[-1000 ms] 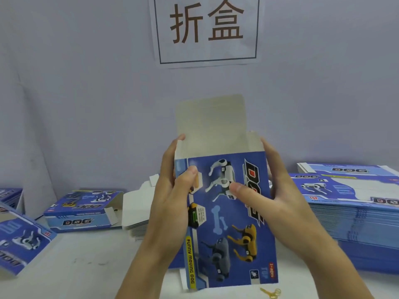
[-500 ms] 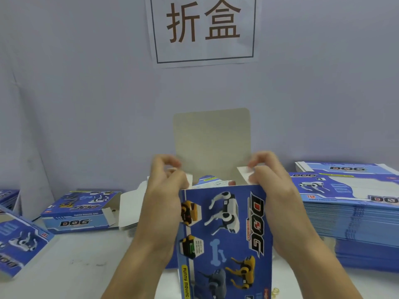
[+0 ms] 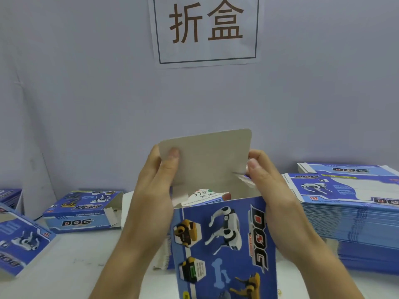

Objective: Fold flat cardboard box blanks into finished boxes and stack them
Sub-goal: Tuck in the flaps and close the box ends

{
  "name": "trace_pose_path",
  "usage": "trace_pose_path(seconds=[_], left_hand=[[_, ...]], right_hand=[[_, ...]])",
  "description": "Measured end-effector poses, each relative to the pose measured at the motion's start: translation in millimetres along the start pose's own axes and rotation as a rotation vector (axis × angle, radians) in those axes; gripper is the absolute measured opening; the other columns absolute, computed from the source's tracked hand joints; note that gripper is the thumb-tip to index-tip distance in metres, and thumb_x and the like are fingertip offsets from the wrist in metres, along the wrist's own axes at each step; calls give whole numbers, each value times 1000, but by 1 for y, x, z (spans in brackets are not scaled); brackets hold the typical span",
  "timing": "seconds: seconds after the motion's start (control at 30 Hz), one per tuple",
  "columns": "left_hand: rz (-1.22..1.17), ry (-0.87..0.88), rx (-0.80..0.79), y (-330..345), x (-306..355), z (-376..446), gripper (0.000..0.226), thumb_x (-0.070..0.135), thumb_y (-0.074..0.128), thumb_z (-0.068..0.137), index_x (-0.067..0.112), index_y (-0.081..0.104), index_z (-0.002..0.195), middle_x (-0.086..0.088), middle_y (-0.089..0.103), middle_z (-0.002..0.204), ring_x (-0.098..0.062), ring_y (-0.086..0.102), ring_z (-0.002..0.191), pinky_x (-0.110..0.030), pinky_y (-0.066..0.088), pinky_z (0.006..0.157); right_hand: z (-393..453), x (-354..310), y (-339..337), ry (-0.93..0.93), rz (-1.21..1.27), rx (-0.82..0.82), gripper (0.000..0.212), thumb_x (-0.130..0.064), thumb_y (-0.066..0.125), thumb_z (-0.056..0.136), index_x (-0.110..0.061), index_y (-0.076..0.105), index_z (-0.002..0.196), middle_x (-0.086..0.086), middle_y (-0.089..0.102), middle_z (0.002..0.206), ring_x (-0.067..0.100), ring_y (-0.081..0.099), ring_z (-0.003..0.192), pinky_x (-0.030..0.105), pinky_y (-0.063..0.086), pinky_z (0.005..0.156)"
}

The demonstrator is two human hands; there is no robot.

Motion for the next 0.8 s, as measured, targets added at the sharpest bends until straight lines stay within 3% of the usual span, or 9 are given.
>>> trace_pose_path(seconds=[0.1, 0.17, 0.2, 0.33, 0.43, 0.53, 0.63, 0.7, 0.8], left_hand=[[-50, -66, 15, -8, 6, 4, 51, 67, 69, 72, 42, 66, 116, 12, 72, 114, -13, 68, 109, -41, 54, 95], [-8, -44, -9, -7, 9, 6, 27, 48, 65, 86, 38, 64, 110, 18, 75, 99, -3, 72, 91, -25, 59, 76], [-11, -60, -16, -4, 10, 6, 11, 35, 60, 95, 35, 62, 106, 16, 75, 92, -4, 72, 85, -23, 58, 68], [-39, -197, -59, 1, 3, 0, 20, 25, 57, 94, 31, 56, 112, -9, 73, 103, -33, 70, 94, -49, 55, 72], [-148, -271, -87, 8, -4, -2, 29, 13, 43, 100, 34, 57, 114, -14, 74, 96, -26, 70, 67, -34, 54, 53], [-215, -203, -30, 12, -5, 0, 52, 1, 36, 98, 45, 62, 108, -28, 65, 101, -23, 60, 56, -31, 47, 50], [-253, -98, 60, 8, -5, 2, 47, -4, 37, 96, 30, 69, 87, -25, 67, 98, -34, 61, 69, -36, 50, 59], [-204, -17, 83, 5, -6, 3, 40, 3, 40, 93, 22, 66, 70, -7, 75, 103, -39, 67, 92, -46, 54, 77], [-291, -19, -49, 5, -10, -1, 30, 24, 37, 81, 13, 63, 71, -9, 71, 119, -37, 68, 108, -53, 56, 84]], right_hand=[[-6, 2, -16, -67, 72, 24, 35, -1, 25, 106, 5, 58, 115, -9, 54, 84, -2, 59, 56, 26, 45, 79], [-6, -3, -13, 29, 189, 35, 35, 10, 26, 103, 2, 59, 113, -11, 51, 82, -8, 56, 44, 16, 48, 65], [-4, 0, -13, 91, 159, 33, 36, 11, 30, 101, -11, 59, 101, -8, 55, 77, -8, 55, 40, 11, 45, 53], [2, -5, -4, 206, 230, 220, 32, -11, 45, 93, -37, 59, 106, 21, 59, 76, 24, 61, 51, 27, 46, 48], [2, 2, -7, 161, 209, 249, 37, -22, 52, 77, -49, 58, 101, 32, 55, 95, 28, 63, 56, 30, 48, 43], [3, 5, -5, 82, 206, 207, 44, -23, 50, 70, -47, 60, 105, 19, 65, 101, 25, 66, 57, 32, 50, 46], [4, 6, -4, 4, 209, 185, 28, -21, 50, 74, -32, 65, 95, 0, 72, 93, 25, 68, 58, 32, 51, 46], [3, 7, -2, -58, 236, 178, 20, -25, 46, 78, -21, 65, 83, 7, 68, 85, 26, 68, 62, 32, 50, 49], [0, 10, 1, -50, 374, 144, 38, -36, 42, 82, -7, 67, 86, 20, 68, 100, 32, 71, 78, 32, 54, 55]])
Point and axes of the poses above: each hand's wrist, its own z-axis towards the middle knuckle, its own y-axis out of the palm, x = y × z, the point moved 3 cm from there along z, towards the middle knuckle
